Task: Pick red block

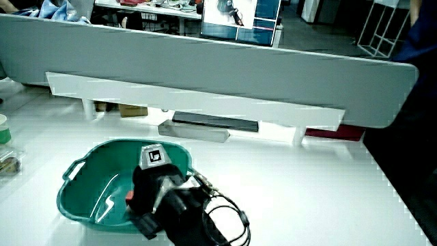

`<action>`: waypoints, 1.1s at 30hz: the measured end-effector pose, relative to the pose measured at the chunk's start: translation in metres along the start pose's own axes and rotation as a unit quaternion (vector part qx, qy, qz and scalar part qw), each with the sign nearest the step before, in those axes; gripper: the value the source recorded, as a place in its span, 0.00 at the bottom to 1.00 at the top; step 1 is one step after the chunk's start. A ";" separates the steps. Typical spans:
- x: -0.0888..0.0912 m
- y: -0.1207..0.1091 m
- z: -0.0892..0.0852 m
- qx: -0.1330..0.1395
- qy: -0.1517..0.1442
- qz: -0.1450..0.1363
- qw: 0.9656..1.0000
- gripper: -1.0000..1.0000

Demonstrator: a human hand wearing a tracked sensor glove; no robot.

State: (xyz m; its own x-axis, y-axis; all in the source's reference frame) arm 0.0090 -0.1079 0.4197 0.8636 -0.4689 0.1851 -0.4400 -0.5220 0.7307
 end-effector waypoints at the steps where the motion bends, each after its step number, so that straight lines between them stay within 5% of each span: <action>1: 0.000 0.002 -0.001 -0.001 0.001 0.001 1.000 0.50; 12: -0.009 0.014 -0.006 -0.027 -0.007 -0.001 1.000 0.50; 33: -0.009 0.015 -0.006 0.002 -0.001 0.012 1.000 0.66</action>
State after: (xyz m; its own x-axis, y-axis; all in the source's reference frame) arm -0.0036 -0.1077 0.4332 0.8518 -0.4837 0.2010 -0.4622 -0.5135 0.7230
